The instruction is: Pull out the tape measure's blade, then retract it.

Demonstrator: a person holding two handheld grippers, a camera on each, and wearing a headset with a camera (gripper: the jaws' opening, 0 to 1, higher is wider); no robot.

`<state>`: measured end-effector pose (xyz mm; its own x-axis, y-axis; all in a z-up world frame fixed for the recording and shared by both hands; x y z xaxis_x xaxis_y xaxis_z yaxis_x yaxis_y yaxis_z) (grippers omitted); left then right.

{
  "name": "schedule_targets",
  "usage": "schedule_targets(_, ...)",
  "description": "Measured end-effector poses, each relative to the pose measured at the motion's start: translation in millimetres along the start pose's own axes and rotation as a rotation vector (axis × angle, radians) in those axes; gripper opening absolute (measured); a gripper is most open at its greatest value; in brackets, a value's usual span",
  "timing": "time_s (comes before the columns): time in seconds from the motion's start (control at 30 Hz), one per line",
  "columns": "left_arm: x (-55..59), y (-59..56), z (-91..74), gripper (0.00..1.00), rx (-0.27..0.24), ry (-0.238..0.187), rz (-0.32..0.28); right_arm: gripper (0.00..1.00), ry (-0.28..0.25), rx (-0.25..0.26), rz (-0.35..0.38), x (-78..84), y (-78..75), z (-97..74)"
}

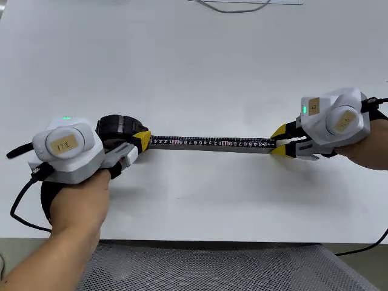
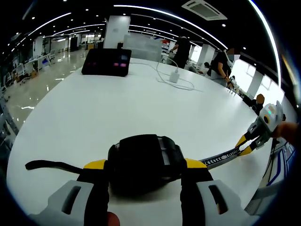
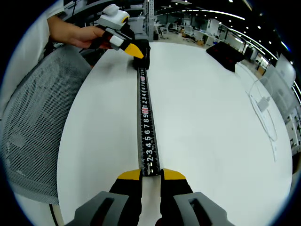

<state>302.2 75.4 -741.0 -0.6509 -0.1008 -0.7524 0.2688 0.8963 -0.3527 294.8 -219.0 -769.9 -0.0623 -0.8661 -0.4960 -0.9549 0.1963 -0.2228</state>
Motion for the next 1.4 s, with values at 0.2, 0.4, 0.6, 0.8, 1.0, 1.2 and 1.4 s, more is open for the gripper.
schedule_targets(0.2,0.3,0.7,0.4,0.56,0.005,-0.002,-0.006,0.10,-0.009,0.001,0.014,-6.7,-1.6,0.4)
schedule_targets(0.4,0.6,1.2,0.3,0.56,0.011,-0.005,-0.011,0.10,-0.021,-0.007,0.025,-12.2,0.1,2.8)
schedule_targets(0.6,0.9,1.2,-0.2,0.56,0.017,-0.006,-0.016,0.10,-0.035,-0.016,0.035,-21.7,2.7,7.3)
schedule_targets(0.8,1.0,1.2,-0.7,0.56,0.022,-0.008,-0.022,0.10,-0.051,-0.025,0.035,-31.0,5.0,11.6)
schedule_targets(1.0,1.1,1.4,-1.0,0.56,0.027,-0.013,-0.032,0.10,-0.065,-0.033,0.036,-40.4,5.4,15.6)
schedule_targets(1.2,1.2,1.7,-0.7,0.56,0.031,-0.015,-0.035,0.10,-0.073,-0.042,0.036,-47.0,7.2,20.3)
schedule_targets(1.4,0.9,1.2,-1.0,0.56,0.036,-0.019,-0.038,0.10,-0.083,-0.048,0.047,-52.8,9.7,23.9)
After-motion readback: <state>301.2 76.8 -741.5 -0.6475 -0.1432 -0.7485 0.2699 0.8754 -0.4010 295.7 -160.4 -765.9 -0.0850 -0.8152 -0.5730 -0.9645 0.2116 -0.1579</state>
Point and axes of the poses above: the centre of the closed fingertips' face, and the gripper's own axes: z roughly forward along the fingers, y roughly to its left, x roughly out of its underside, the point moved 1 cm from there along -z, roughly backward along the fingers, and after that the axes turned 15 degrees about x, right-handed, at the moved point
